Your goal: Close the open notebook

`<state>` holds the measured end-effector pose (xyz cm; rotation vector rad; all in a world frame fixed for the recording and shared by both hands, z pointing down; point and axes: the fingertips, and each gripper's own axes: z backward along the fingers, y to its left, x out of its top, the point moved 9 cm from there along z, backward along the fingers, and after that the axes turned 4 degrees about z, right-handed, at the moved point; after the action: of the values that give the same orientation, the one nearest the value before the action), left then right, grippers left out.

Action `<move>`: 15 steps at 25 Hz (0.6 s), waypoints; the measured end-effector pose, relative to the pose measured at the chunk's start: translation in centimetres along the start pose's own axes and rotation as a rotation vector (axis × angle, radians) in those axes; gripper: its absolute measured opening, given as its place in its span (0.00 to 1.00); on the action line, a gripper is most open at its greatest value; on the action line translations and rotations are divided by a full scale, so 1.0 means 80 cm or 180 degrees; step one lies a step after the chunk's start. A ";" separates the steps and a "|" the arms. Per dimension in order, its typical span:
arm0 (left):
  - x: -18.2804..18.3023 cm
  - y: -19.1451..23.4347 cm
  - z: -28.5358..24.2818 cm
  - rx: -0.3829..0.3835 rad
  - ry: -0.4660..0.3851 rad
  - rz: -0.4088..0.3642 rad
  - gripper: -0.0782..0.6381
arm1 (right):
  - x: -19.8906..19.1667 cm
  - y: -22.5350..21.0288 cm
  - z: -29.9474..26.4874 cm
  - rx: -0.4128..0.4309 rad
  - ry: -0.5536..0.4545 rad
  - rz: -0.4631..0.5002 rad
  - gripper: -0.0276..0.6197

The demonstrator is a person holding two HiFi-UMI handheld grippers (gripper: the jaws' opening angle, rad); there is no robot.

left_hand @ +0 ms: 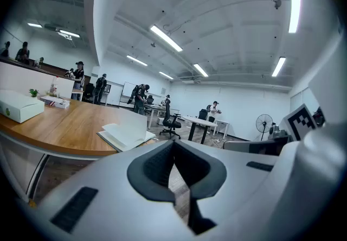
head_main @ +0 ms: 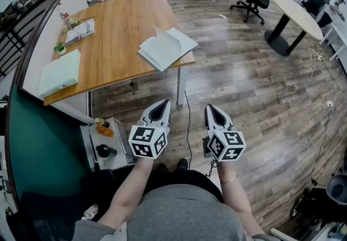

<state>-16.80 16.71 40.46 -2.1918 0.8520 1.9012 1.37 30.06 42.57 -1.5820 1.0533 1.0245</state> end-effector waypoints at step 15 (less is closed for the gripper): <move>-0.005 -0.016 -0.014 0.0041 -0.0015 -0.0119 0.15 | 0.003 -0.028 0.003 0.0015 -0.0112 -0.0170 0.05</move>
<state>-15.21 17.44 40.72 -2.1795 0.8142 1.8778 3.50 30.67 42.82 -1.5746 0.9839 1.0096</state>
